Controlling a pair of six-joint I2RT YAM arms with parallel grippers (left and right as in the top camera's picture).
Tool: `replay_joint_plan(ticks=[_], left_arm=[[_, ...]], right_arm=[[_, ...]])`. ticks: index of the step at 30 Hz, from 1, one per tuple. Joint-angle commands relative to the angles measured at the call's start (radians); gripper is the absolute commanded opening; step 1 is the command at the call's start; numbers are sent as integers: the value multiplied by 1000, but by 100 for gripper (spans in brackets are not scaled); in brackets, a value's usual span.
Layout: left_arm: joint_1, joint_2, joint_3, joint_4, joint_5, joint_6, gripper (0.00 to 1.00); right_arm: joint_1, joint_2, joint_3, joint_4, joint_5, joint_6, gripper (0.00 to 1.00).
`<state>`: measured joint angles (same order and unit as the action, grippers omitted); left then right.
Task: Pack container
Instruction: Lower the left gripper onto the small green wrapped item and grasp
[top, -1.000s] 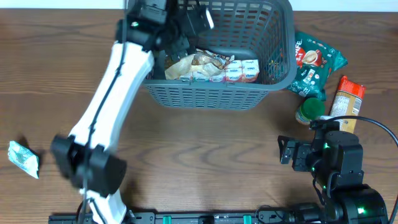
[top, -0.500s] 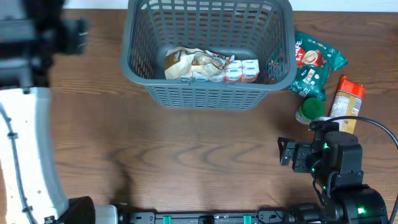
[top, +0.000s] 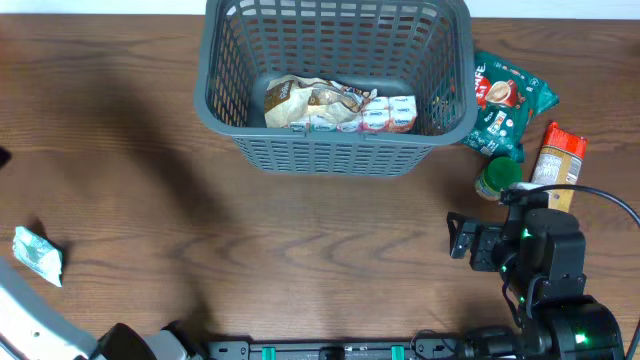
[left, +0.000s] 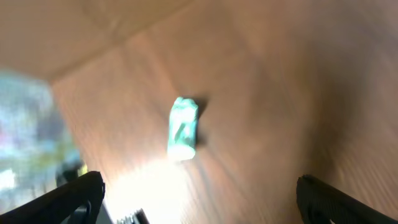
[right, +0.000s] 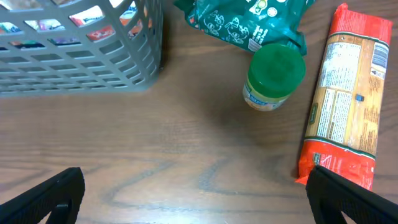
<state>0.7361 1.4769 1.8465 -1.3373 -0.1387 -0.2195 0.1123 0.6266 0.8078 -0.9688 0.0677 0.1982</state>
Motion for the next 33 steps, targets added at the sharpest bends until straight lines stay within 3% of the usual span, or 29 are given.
replay_joint_plan(ticks=[1,14,22,33], left_arm=[[63,8,-117,25,-3,-119,98],[181,26,-577,375,-1,-80,99],[185,109,-645,515,88,36,99],[186,303,-645,618,105,59,99]], right_arm=[[-8,0,13,4,3,26,99],[-8,0,13,-1,3,26,99],[-8,0,13,-11,3,26,99],[-8,0,13,-12,3,31,99]])
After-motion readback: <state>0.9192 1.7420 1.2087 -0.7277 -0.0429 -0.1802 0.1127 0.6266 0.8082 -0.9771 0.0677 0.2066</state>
